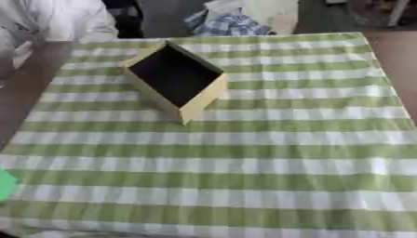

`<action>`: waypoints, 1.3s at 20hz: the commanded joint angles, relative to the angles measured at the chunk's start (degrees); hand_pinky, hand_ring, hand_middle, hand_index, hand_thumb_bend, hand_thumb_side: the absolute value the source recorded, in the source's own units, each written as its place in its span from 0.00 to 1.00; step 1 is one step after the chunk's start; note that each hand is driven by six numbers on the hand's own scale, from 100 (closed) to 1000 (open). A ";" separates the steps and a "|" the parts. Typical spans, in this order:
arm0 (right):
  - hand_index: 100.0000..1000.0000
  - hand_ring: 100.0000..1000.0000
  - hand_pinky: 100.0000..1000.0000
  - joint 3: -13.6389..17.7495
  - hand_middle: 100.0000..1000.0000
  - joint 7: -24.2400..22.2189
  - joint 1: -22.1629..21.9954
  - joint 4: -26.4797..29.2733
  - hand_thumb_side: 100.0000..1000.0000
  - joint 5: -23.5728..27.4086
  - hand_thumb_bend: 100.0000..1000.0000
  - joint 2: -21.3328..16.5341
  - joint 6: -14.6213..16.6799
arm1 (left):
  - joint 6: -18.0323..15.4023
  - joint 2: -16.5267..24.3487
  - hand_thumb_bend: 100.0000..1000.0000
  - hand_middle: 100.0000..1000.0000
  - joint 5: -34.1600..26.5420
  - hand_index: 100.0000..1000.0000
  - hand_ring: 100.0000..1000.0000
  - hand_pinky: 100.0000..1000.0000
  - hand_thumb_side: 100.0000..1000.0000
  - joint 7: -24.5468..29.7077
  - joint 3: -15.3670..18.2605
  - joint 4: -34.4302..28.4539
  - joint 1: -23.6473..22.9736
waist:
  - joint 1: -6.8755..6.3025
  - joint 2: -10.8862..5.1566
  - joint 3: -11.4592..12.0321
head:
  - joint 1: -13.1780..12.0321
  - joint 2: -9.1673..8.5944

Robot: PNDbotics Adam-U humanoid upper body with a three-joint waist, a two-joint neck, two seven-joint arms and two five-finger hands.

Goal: Pick up objects on the table and place them in the box.

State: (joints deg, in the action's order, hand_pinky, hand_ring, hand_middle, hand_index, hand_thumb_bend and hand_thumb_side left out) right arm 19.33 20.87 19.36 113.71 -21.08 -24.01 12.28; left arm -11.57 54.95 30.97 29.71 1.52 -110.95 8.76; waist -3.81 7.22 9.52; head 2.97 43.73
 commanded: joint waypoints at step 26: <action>0.88 0.72 0.54 0.14 0.68 0.03 -0.67 0.88 1.00 -0.14 0.00 -0.46 -0.63 | -2.46 5.89 0.65 0.95 7.82 0.98 0.89 0.92 0.11 8.36 -4.87 7.68 -1.19 | -0.59 -1.64 1.08 | 3.86 0.38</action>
State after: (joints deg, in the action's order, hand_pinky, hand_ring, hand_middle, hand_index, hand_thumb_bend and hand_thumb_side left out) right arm 19.21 20.73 18.12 113.71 -21.08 -23.71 11.62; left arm -14.07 58.73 38.28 37.80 -3.80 -103.68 7.32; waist -4.50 6.17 10.59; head 7.06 43.75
